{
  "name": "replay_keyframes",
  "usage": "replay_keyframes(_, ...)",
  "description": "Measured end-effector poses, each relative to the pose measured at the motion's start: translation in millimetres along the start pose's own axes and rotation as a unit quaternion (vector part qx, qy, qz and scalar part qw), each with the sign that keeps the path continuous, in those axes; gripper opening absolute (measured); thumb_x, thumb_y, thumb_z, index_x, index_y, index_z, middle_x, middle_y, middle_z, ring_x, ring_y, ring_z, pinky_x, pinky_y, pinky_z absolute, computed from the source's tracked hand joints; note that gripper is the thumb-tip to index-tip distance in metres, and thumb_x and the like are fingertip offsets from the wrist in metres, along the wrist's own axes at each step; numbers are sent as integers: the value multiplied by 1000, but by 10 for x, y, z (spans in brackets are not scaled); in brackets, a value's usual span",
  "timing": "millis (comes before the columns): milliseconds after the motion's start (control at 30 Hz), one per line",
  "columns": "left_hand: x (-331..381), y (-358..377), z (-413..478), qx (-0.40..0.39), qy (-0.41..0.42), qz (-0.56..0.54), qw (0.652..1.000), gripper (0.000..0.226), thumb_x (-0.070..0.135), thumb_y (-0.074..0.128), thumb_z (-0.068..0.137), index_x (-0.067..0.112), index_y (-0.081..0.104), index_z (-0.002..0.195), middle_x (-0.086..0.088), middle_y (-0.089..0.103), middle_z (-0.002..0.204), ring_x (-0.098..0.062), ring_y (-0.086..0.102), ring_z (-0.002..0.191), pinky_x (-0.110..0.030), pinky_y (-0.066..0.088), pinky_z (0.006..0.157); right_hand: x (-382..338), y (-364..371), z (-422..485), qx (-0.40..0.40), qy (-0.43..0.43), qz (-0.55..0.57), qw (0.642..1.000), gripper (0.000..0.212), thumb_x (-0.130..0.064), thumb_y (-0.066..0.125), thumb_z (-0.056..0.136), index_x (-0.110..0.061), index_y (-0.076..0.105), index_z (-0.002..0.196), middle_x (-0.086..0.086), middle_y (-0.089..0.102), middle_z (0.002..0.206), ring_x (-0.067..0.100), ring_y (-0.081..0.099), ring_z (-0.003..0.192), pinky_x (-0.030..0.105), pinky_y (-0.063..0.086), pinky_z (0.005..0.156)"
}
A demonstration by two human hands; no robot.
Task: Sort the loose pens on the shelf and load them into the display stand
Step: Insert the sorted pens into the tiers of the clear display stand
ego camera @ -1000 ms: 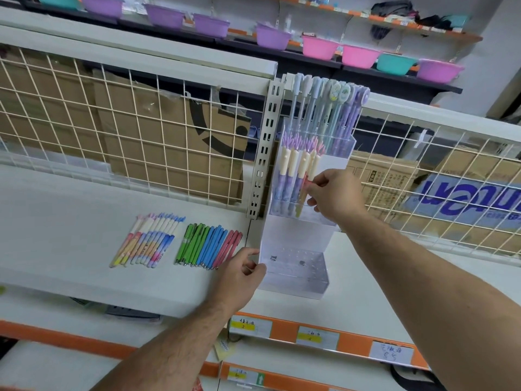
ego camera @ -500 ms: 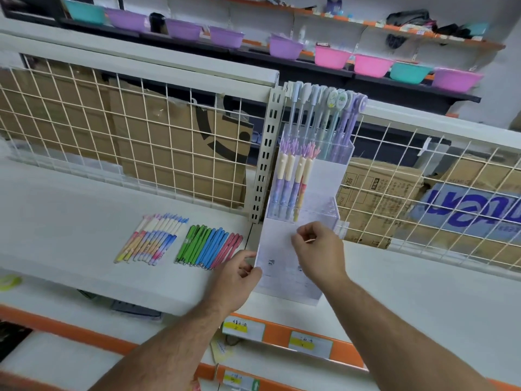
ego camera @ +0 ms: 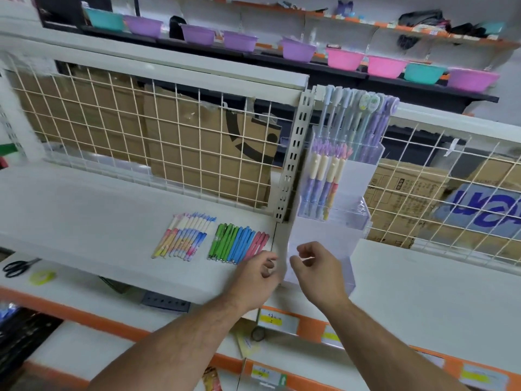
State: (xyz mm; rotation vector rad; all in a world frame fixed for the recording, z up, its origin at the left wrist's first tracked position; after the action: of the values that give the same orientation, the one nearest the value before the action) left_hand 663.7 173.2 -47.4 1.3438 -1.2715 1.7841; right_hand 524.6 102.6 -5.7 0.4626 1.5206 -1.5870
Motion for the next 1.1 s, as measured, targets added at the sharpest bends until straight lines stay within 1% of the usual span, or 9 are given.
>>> replay_keyframes(133, -240, -579, -100, 28, 6, 14, 999, 22, 20, 66, 90, 26, 67, 111, 12, 65, 100, -1, 63, 86, -12, 51, 73, -289, 392, -95, -2, -11, 15, 1000, 9, -22, 69, 87, -25, 65, 94, -7, 68, 87, 10, 65, 78, 29, 52, 74)
replay_keyframes(267, -498, -1247, -101, 75, 19, 49, 996, 14, 19, 66, 88, 26, 67, 100, 7, 66, 88, -2, 60, 69, -18, 51, 65, -588, 870, -158, -10, -18, 10, 1000, 7, -22, 68, 87, -27, 64, 91, -11, 67, 83, 9, 65, 76, 29, 52, 70)
replay_keyframes(400, -749, -1825, -17, 118, 15, 98, 988, 9, 23, 68, 86, 24, 68, 95, 10, 66, 84, -7, 63, 72, -22, 53, 69, -741, 1343, -171, -11, -20, -29, 999, 16, -24, 69, 89, -20, 67, 105, -6, 68, 91, 13, 63, 82, 33, 53, 79)
replay_keyframes(533, -954, -2218, 130, 127, -2, 184, 975, 19, 31, 65, 88, 25, 60, 106, 9, 60, 98, -8, 60, 83, -30, 54, 72, -856, 1651, -178, 1, -36, -93, 995, 21, -27, 65, 93, -17, 67, 111, -1, 66, 105, 19, 60, 97, 33, 50, 80)
replay_keyframes(667, -1009, -2370, 309, 119, -40, 234, 964, 33, 38, 66, 86, 23, 53, 113, 9, 52, 103, -15, 55, 96, -31, 49, 73, -935, 1799, -194, 27, -63, -128, 989, 21, -27, 63, 91, -12, 70, 105, 1, 64, 100, 20, 55, 94, 31, 44, 74)
replay_keyframes(800, -1050, -2342, 405, 123, -58, 292, 947, 35, 42, 62, 84, 21, 54, 109, 4, 57, 104, -18, 55, 91, -35, 51, 71, -888, 1861, -194, 33, -66, -136, 988, 16, -27, 61, 93, -15, 70, 99, -7, 56, 91, 17, 54, 91, 29, 41, 73)
replay_keyframes(900, -1095, -2306, 419, 139, -55, 322, 935, 38, 48, 58, 83, 20, 55, 108, 1, 58, 105, -19, 54, 94, -37, 52, 74, -849, 1895, -198, 27, -81, -148, 985, 18, -30, 59, 94, -16, 69, 97, -8, 58, 91, 14, 54, 88, 30, 45, 72)
replay_keyframes(1000, -1107, -2283, 417, 148, -45, 345, 926, 38, 46, 56, 85, 17, 54, 110, -2, 57, 108, -21, 52, 98, -35, 48, 74, -837, 1922, -205, 25, -87, -146, 985, 23, -36, 56, 92, -17, 69, 95, -8, 58, 89, 12, 53, 84, 28, 43, 71)
replay_keyframes(1100, -1132, -2285, 420, 165, -51, 373, 912, 31, 36, 54, 87, 16, 52, 111, -4, 57, 112, -22, 51, 103, -33, 44, 75, -810, 1929, -192, 41, -85, -152, 984, 17, -32, 62, 94, -17, 70, 96, -10, 57, 89, 11, 52, 85, 27, 41, 71)
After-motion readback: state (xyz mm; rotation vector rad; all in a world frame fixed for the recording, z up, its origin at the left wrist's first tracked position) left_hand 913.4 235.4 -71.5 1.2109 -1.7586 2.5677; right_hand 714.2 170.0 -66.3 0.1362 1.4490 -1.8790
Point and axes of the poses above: each hand's wrist, its own z-axis towards the middle knuckle, its own y-axis out of the palm, x = y × z, the point moved 2 cm from there along z, towards the middle knuckle
